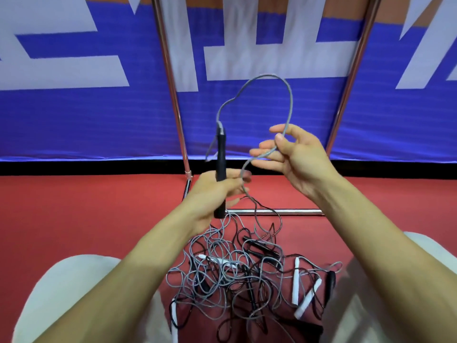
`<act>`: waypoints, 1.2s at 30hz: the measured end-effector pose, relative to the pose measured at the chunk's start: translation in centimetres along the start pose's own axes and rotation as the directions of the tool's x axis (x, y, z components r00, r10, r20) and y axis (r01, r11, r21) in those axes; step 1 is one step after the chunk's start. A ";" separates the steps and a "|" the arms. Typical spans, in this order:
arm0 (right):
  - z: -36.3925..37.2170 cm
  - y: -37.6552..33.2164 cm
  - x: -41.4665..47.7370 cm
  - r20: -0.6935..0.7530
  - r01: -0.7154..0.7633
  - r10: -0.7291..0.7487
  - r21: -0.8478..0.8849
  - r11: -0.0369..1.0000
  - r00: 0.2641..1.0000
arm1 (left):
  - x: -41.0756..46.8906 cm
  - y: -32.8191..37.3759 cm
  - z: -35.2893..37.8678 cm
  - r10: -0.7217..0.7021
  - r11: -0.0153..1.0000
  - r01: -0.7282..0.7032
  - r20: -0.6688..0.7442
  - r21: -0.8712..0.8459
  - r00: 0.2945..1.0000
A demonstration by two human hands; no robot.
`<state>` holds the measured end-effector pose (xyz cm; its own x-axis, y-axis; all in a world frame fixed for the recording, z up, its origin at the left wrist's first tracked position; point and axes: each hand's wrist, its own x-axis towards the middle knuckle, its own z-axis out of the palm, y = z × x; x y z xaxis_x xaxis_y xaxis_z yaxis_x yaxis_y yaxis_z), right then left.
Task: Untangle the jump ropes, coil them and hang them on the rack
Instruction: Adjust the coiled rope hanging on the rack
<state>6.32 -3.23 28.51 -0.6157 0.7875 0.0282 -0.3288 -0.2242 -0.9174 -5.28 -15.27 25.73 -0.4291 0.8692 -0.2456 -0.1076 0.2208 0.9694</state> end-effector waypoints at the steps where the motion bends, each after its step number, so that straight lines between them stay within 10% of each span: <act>1: -0.2 -0.3 0.1 -0.029 -0.002 0.004 0.085 0.996 1.000 | -0.2 -0.2 0.3 -0.007 0.998 0.003 0.067 0.056 0.998; 8: -1.1 -0.7 0.7 -0.128 -0.044 0.117 0.465 0.884 0.985 | -0.6 -0.7 2.4 0.165 0.981 -0.168 0.044 0.098 0.985; 13: -1.7 0.2 1.5 -0.255 -0.018 0.027 0.037 0.999 0.966 | -1.1 -0.1 2.3 0.166 0.985 -0.164 0.039 -0.054 0.985; 18: -1.5 1.7 1.9 -0.115 -0.078 0.030 -0.433 0.898 0.993 | -1.4 1.4 1.5 0.213 0.915 -0.222 -0.066 -0.336 0.975; 25: -0.8 5.1 1.2 0.301 0.090 0.374 -0.868 0.489 0.877 | -1.3 3.8 -2.0 0.190 0.607 -0.304 -0.237 -0.734 0.953; 31: -1.2 8.2 1.0 0.233 0.272 0.473 -0.962 -0.013 0.850 | -2.0 4.8 -4.3 0.188 0.390 -0.310 -0.254 -0.867 0.949; 36: -1.3 7.1 1.6 0.074 0.014 0.121 -0.899 0.437 0.990 | -1.3 4.0 -5.0 0.113 0.393 -0.314 -0.293 -0.864 0.949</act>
<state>3.92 -2.81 21.51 -0.7022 0.7100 -0.0534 0.4918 0.4294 -0.7575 -9.67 -17.73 29.92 -0.6825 0.7204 -0.1232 -0.6828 -0.5683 0.4592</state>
